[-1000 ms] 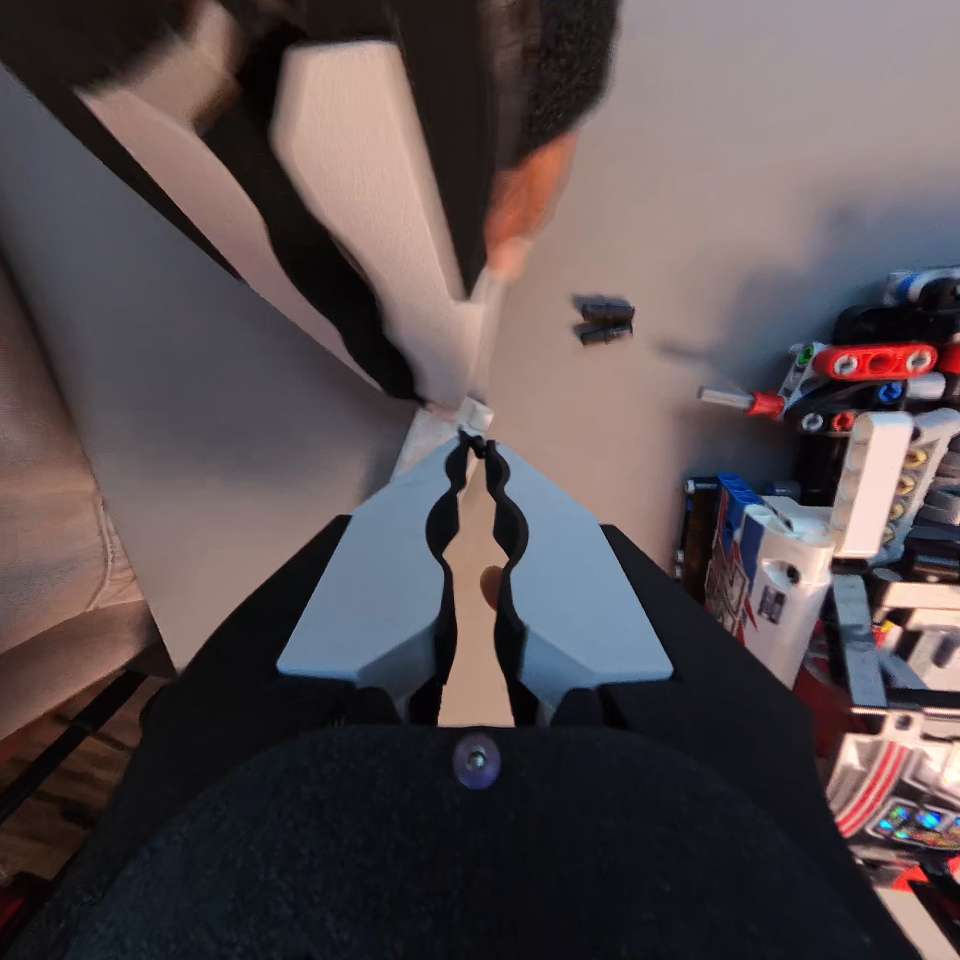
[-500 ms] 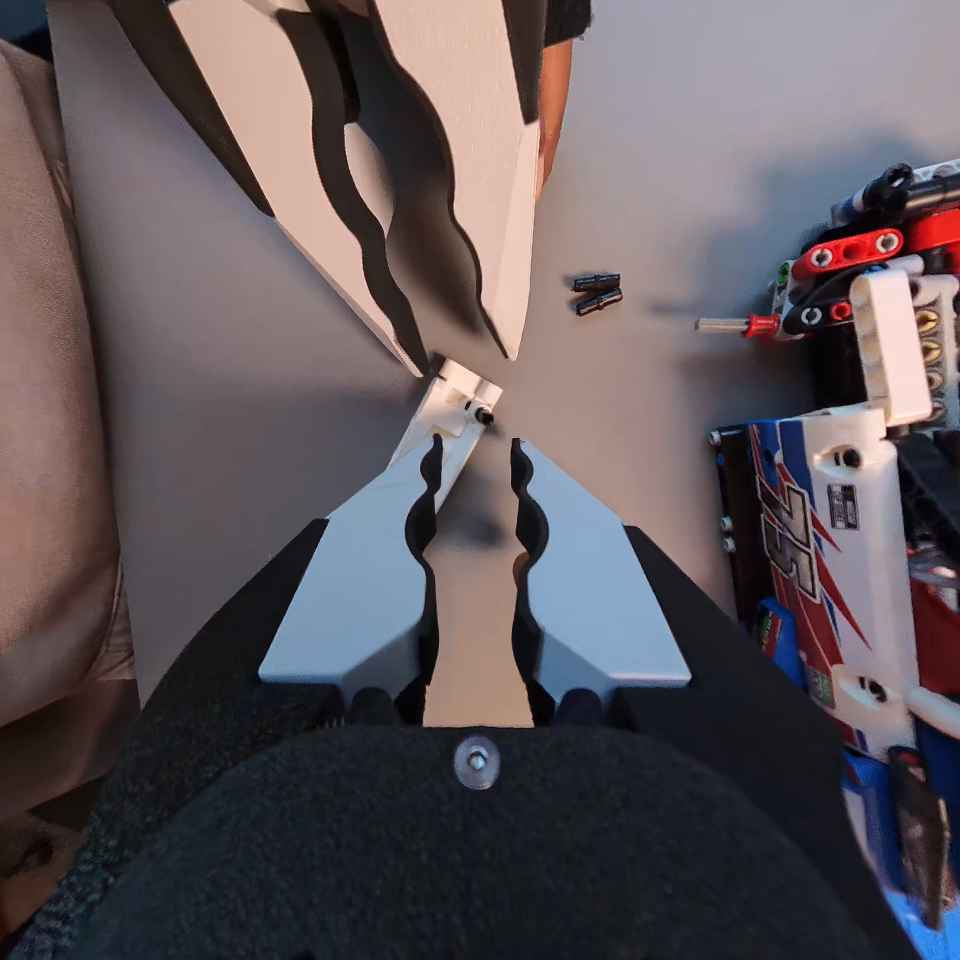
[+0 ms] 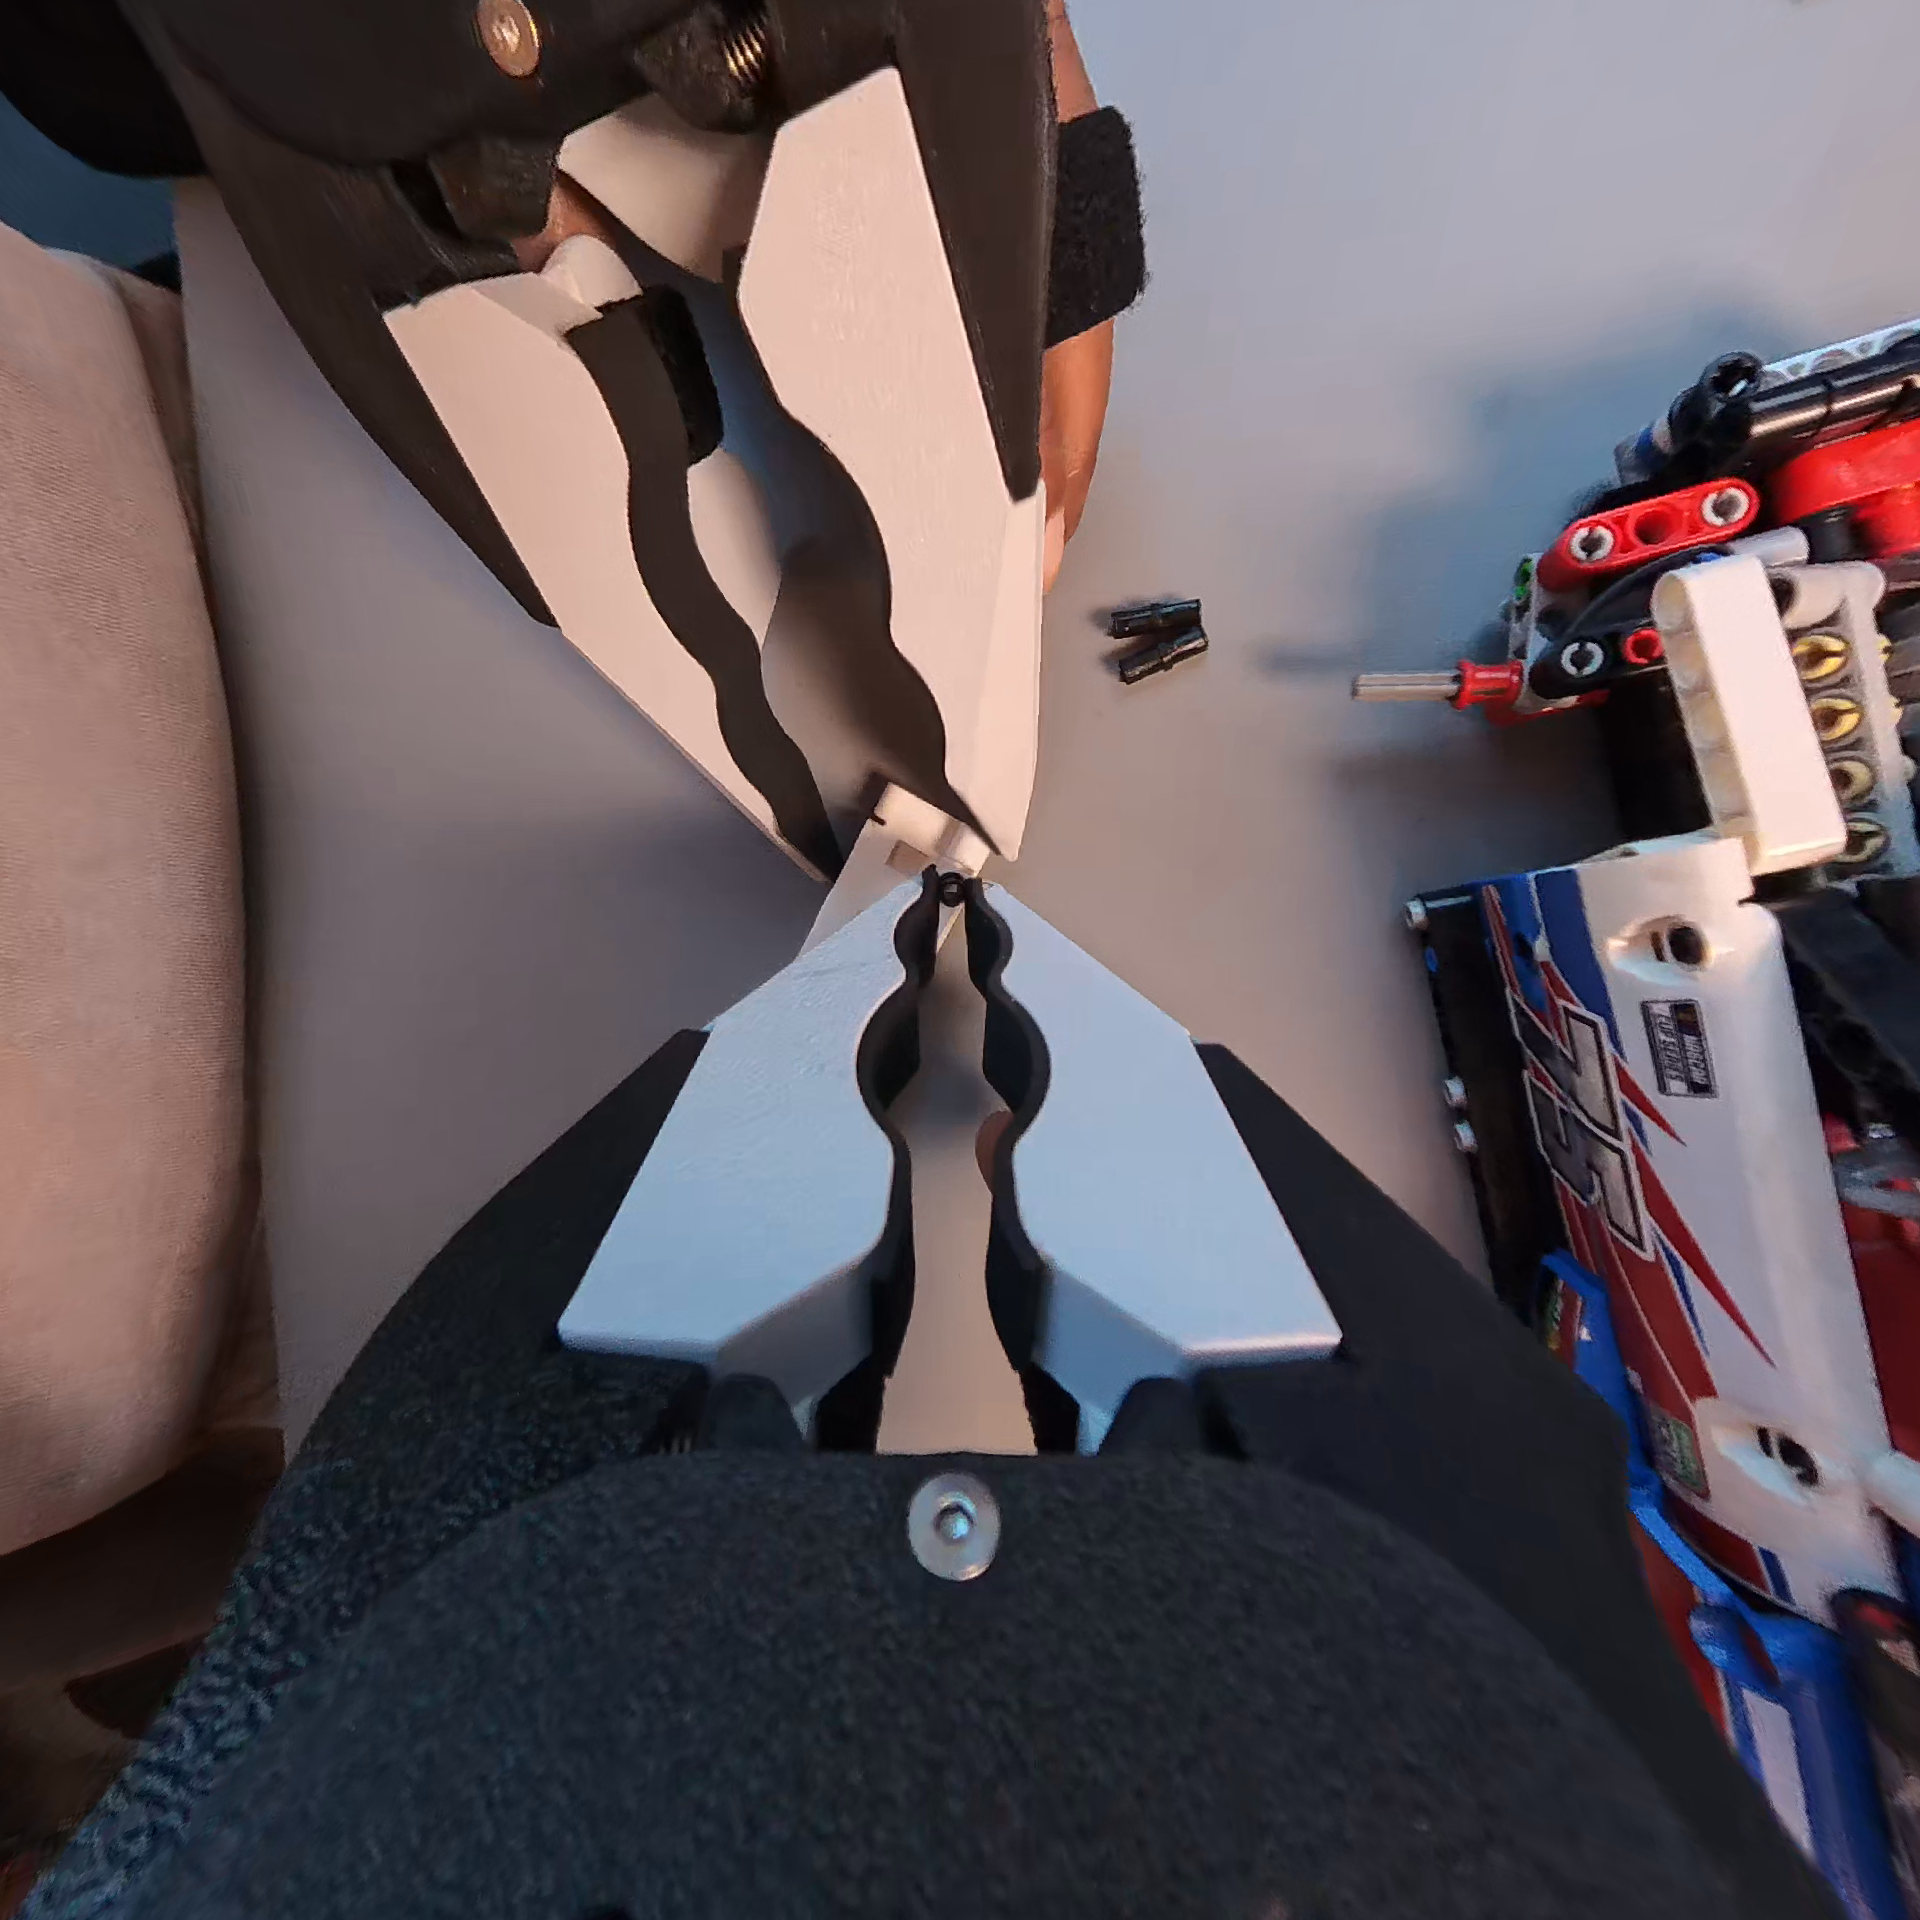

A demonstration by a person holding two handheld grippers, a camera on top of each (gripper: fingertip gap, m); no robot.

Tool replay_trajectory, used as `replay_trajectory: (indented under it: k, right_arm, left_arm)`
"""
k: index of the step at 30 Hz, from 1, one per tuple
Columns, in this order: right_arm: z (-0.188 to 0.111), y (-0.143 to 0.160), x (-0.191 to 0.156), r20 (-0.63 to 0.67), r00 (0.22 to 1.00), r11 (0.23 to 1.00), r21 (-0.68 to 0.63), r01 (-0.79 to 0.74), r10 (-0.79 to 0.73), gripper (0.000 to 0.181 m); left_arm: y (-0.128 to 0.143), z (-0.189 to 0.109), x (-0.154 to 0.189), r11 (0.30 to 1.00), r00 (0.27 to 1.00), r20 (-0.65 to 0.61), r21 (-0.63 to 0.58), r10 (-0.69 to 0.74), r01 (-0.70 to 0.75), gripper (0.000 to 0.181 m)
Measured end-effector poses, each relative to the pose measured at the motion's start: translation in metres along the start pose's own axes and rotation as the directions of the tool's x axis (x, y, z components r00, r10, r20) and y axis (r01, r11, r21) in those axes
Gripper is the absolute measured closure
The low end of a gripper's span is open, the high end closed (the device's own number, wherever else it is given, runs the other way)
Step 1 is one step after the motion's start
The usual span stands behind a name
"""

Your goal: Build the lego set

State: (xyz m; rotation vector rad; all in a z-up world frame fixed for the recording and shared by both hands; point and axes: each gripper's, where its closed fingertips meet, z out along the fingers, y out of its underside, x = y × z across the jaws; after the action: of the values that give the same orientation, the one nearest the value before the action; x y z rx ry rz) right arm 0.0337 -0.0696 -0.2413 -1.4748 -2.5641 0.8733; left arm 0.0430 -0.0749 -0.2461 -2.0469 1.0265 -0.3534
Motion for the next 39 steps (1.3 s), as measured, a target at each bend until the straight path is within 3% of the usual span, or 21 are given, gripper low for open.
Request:
replay_trajectory:
  k: [11, 13, 16, 19, 21, 26, 33, 37, 39]
  right_arm:
    - [0.004, 0.0, -0.003, -0.033, 0.993, 0.986, -0.124, 0.109, -0.114, 0.179]
    - [0.001, -0.004, 0.001, -0.102, 0.984, 0.986, -0.087, 0.14, -0.148, 0.179]
    - [-0.014, -0.009, -0.006, -0.124, 0.986, 0.994, 0.006, 0.113, -0.111, 0.156]
    - [-0.021, 0.011, -0.008, -0.239, 0.951, 0.98, -0.043, 0.192, -0.197, 0.145]
    - [-0.018, 0.021, -0.008, -0.319, 0.916, 0.969, -0.057, 0.239, -0.244, 0.142]
    - [-0.014, 0.025, -0.002, -0.465, 0.826, 0.937, -0.021, 0.35, -0.319, 0.158]
    - [-0.012, 0.011, 0.014, -0.389, 0.825, 0.889, 0.031, 0.456, -0.41, 0.161]
    - [-0.002, -0.002, 0.016, -0.348, 0.815, 0.86, 0.049, 0.508, -0.462, 0.163]
    - [0.005, -0.01, 0.016, -0.345, 0.804, 0.844, 0.058, 0.533, -0.484, 0.163]
  left_arm:
    - [0.0, 0.0, 0.004, 1.0, 1.0, 0.021, -0.003, 0.011, -0.011, 0.152]
    - [0.001, -0.002, 0.001, 1.0, 0.998, 0.056, -0.008, 0.006, -0.006, 0.152]
    - [0.006, -0.006, -0.004, 0.997, 0.992, 0.109, -0.031, -0.064, 0.068, 0.152]
    - [0.011, -0.012, -0.008, 0.983, 0.973, 0.161, -0.05, -0.165, 0.175, 0.152]
    - [0.014, -0.014, -0.01, 0.972, 0.96, 0.182, -0.061, -0.213, 0.227, 0.152]
    - [0.018, -0.017, 0.001, 0.955, 0.951, 0.159, -0.095, -0.265, 0.282, 0.149]
    - [0.016, -0.033, 0.029, 0.959, 0.959, -0.048, -0.06, -0.279, 0.276, 0.158]
    - [0.014, -0.057, -0.012, 0.913, 0.916, 0.001, 0.08, -0.401, 0.4, 0.157]
    - [0.024, -0.062, -0.036, 0.915, 0.914, 0.067, 0.095, -0.4, 0.393, 0.156]
